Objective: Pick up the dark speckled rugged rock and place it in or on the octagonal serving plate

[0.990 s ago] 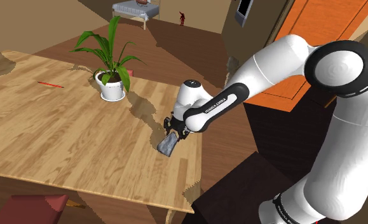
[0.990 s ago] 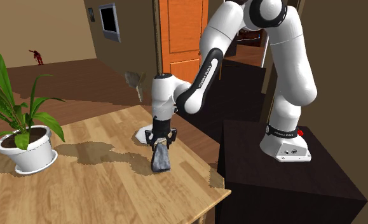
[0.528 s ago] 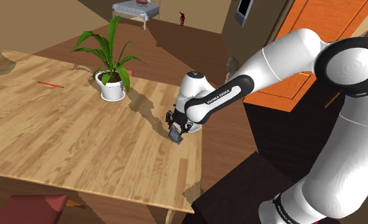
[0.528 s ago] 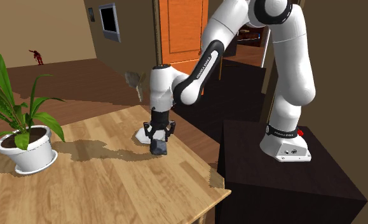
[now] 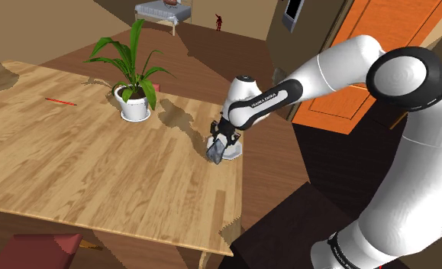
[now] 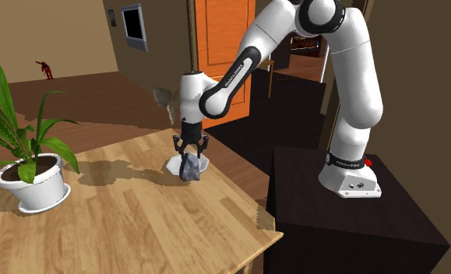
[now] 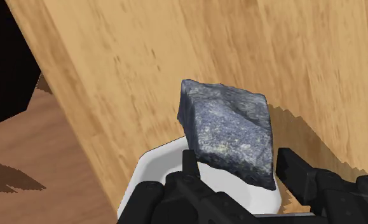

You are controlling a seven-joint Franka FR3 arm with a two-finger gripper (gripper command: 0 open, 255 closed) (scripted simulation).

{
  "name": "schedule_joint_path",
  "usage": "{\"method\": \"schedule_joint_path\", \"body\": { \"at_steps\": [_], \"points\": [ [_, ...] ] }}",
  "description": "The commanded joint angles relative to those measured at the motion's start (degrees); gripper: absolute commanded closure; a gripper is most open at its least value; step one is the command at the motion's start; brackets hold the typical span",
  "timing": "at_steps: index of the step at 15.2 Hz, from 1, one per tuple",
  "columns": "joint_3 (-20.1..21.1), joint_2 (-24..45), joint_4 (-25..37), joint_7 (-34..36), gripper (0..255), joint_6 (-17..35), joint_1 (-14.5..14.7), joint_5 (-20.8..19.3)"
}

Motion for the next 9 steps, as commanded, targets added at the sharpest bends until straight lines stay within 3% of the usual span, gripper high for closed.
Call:
{"method": "schedule_joint_path", "body": {
  "at_steps": [1,9],
  "points": [
    [-0.51,1.55,2.66,-2.56,255,-1.20,-1.56,0.14],
    [-2.33,8.92,16.15,-11.44,255,-7.72,-6.79,0.52]
  ]
}}
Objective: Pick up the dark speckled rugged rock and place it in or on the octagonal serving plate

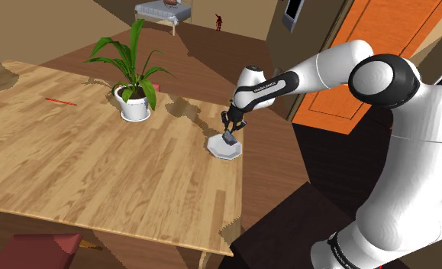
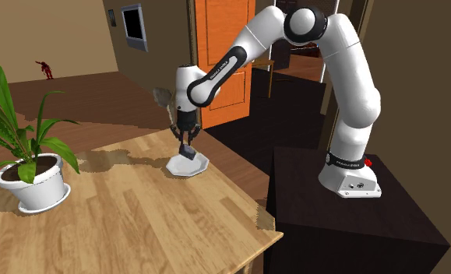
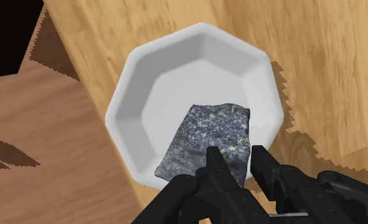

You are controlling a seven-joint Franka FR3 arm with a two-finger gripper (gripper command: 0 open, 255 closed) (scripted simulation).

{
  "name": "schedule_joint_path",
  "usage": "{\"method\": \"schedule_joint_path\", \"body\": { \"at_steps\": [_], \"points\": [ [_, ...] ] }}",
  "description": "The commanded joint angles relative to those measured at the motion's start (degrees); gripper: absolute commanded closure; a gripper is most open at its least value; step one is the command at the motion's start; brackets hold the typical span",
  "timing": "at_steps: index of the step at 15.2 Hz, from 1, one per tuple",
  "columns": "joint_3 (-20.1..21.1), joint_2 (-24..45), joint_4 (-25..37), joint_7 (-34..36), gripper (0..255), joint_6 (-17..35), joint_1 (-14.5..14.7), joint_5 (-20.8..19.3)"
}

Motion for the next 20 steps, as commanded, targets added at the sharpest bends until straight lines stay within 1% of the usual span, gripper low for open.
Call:
{"method": "schedule_joint_path", "body": {
  "at_steps": [1,2,11,17,20],
  "points": [
    [-0.59,2.62,4.71,-2.50,255,-2.54,-1.36,0.06],
    [-0.72,3.35,6.05,-3.12,255,-3.17,-1.68,0.06],
    [-2.01,8.14,6.27,-2.55,255,1.37,-0.72,-1.25],
    [-3.46,11.88,7.08,-2.50,255,4.42,0.46,-1.59],
    [-3.49,11.88,7.08,-2.53,255,4.42,0.49,-1.55]
  ]
}}
